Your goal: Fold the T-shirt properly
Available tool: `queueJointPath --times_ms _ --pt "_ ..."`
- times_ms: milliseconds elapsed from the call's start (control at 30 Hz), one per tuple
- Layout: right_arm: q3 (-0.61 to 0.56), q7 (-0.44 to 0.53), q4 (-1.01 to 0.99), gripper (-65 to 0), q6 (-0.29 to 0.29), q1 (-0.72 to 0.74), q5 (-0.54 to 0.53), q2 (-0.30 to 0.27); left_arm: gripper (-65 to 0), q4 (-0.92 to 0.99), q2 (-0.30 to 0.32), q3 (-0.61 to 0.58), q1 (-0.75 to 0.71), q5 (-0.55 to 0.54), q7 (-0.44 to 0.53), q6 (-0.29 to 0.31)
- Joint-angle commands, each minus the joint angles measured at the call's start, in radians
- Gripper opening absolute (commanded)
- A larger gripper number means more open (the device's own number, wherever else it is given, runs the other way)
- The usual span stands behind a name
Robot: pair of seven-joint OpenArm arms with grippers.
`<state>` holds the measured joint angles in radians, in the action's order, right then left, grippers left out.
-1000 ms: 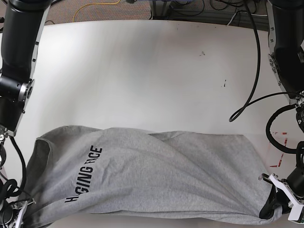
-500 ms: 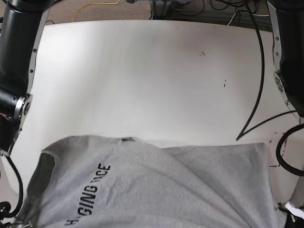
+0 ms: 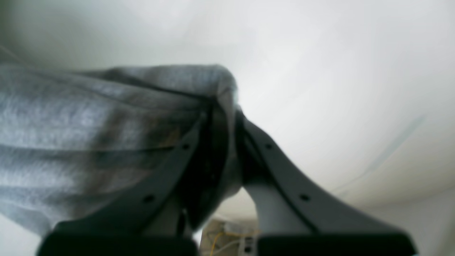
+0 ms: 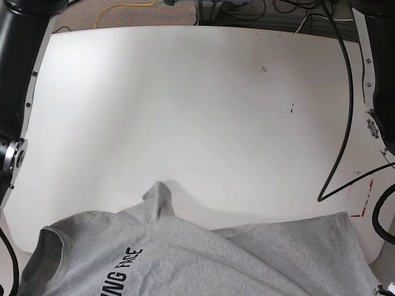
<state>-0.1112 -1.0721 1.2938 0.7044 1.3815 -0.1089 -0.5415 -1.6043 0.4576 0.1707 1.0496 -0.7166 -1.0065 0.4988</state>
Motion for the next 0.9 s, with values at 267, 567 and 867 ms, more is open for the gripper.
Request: queueJointPath --times_ms 267,567,867 --pt "0.126 0.011 0.134 -65.0 -0.006 -0.235 -0.001 -0.052 -65.0 -0.118 0.002 0.008 -0.182 -0.016 0.008 0.001" --pt "0.255 -0.038 0.290 -65.0 -0.006 -0.517 -0.004 -0.047 -65.0 -0.199 -0.001 0.068 -0.424 -0.018 0.007 0.005" --pt "0.377 -0.043 0.421 -65.0 -0.006 -0.839 0.002 -0.001 -65.0 -0.276 0.005 0.146 -0.716 -0.018 0.007 0.005"
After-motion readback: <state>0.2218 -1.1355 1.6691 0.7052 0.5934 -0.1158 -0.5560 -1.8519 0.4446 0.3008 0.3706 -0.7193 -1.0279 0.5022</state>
